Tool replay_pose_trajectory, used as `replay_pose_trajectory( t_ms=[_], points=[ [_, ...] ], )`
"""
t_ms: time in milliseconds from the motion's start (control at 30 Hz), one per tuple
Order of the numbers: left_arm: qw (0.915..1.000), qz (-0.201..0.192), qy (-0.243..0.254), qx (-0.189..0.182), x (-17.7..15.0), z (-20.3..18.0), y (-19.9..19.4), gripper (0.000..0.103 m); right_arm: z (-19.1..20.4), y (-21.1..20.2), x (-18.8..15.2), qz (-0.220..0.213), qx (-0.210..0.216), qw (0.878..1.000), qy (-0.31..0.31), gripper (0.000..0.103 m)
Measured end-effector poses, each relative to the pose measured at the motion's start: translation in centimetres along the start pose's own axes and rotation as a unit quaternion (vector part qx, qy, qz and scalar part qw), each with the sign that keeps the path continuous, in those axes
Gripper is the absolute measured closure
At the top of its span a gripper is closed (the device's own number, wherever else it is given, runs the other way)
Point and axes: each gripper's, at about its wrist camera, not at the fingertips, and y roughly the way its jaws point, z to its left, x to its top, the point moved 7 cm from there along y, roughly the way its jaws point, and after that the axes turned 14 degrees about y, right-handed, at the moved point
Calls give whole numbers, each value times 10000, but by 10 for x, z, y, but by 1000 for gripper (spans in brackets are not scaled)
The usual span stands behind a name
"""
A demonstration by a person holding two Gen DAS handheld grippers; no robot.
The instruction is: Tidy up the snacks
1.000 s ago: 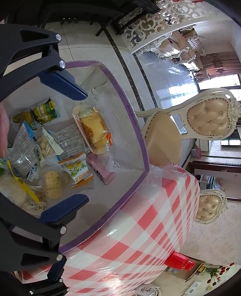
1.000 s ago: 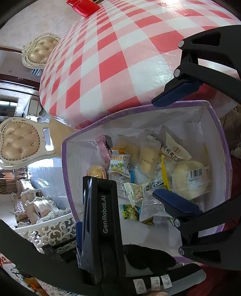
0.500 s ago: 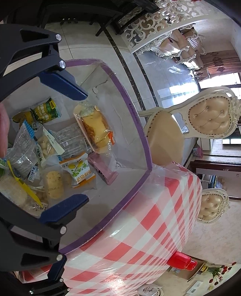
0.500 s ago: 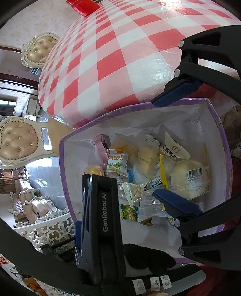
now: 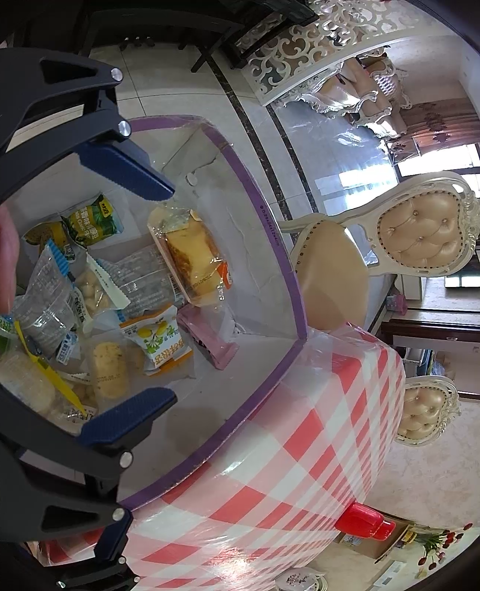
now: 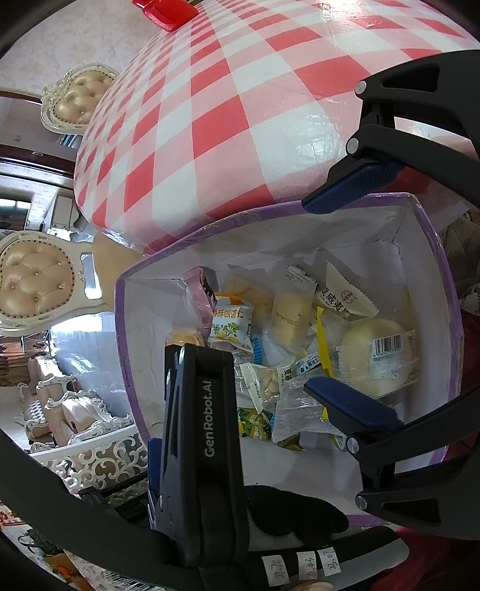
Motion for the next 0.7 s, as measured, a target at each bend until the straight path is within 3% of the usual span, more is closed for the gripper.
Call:
replay_pose_trajectory(
  t_ms=[700],
  points=[
    [9999,92,-5,107,-1,4,10,2,0,2,-5,56,-7,10000,-47,16]
  ],
)
